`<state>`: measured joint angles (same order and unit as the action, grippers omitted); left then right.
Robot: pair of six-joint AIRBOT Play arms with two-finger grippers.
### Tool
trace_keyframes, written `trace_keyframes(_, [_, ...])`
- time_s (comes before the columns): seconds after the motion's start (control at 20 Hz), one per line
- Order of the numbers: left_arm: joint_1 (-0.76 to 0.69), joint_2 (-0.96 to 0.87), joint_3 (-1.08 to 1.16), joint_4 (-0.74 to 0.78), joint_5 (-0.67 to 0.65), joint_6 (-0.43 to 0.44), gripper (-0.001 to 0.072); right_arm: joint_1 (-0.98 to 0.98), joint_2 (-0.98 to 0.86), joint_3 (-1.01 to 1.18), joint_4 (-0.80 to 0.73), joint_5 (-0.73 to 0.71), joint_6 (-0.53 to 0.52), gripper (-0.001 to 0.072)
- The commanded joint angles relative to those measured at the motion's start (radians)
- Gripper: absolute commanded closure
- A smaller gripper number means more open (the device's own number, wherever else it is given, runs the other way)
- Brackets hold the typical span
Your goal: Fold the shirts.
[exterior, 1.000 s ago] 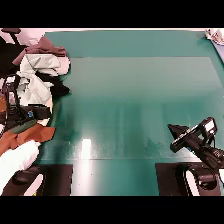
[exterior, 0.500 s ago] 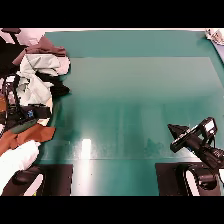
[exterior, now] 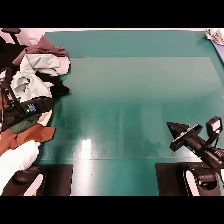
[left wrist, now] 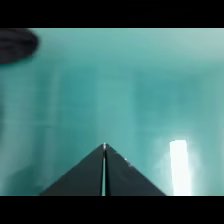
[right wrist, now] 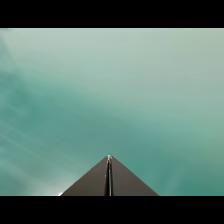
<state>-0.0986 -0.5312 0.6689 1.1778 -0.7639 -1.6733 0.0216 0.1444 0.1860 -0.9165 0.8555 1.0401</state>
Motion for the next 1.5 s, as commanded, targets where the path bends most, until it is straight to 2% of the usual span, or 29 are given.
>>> trace_keyframes(0.0, [0.001,0.000,0.000,-0.071,0.014,0.003,0.0684,0.000,0.000,0.001,0.269,-0.097,0.051,0.0688])
trace_keyframes(0.1, [0.001,0.000,0.002,-0.063,-0.015,0.027,0.0684,0.000,0.000,0.001,0.417,-0.209,0.254,0.0688])
trace_keyframes(0.25, [0.001,0.000,0.004,-0.019,-0.083,0.038,0.0684,0.000,0.000,0.001,0.534,-0.323,0.618,0.0688])
trace_keyframes(0.35, [0.001,0.000,0.022,0.029,-0.091,0.040,0.0684,0.000,0.000,0.001,0.578,-0.342,0.680,0.0688])
trace_keyframes(0.5, [0.001,-0.005,0.131,0.127,-0.111,0.040,0.0684,0.000,0.000,0.001,0.577,-0.328,0.680,0.0688])
trace_keyframes(0.55, [0.001,-0.024,0.181,0.153,-0.156,0.039,0.0684,0.000,0.000,0.001,0.577,-0.313,0.680,0.0688])
trace_keyframes(0.7, [0.001,-0.150,0.369,0.214,-0.412,0.040,0.0684,0.000,0.000,0.001,0.578,-0.296,0.688,0.0688])
trace_keyframes(0.8, [0.001,-0.201,0.467,0.229,-0.460,0.038,0.0683,0.000,0.000,0.001,0.575,-0.304,0.686,0.0687])
trace_keyframes(0.85, [0.001,-0.201,0.504,0.227,-0.421,0.005,0.0683,0.000,-0.001,0.001,0.573,-0.328,0.658,0.0687])
trace_keyframes(0.95, [0.013,-0.201,0.569,0.243,-0.334,-0.063,0.0683,0.000,-0.025,0.003,0.574,-0.406,0.531,0.0687])
trace_keyframes(1.0, [0.041,-0.211,0.603,0.261,-0.354,-0.085,0.0683,0.000,-0.066,0.008,0.572,-0.420,0.492,0.0687])
trace_keyframes(1.1, [0.123,-0.264,0.678,0.287,-0.503,-0.079,0.0680,0.000,-0.186,0.051,0.573,-0.372,0.378,0.0687])
trace_keyframes(1.15, [0.174,-0.302,0.717,0.287,-0.578,-0.072,0.0534,0.000,-0.282,0.103,0.573,-0.322,0.274,0.0688])
trace_keyframes(1.2, [0.212,-0.336,0.752,0.284,-0.621,-0.072,0.0334,0.000,-0.388,0.169,0.571,-0.260,0.163,0.0688])
trace_keyframes(1.25, [0.241,-0.372,0.785,0.284,-0.641,-0.071,0.0226,0.000,-0.517,0.263,0.534,-0.177,0.072,0.0687])
trace_keyframes(1.35, [0.266,-0.419,0.820,0.286,-0.624,-0.021,0.0228,0.000,-0.788,0.504,0.323,0.034,0.048,0.0687])
trace_keyframes(1.45, [0.268,-0.464,0.825,0.345,-0.592,-0.021,0.0228,0.000,-1.058,0.794,0.114,0.282,0.093,0.0684])
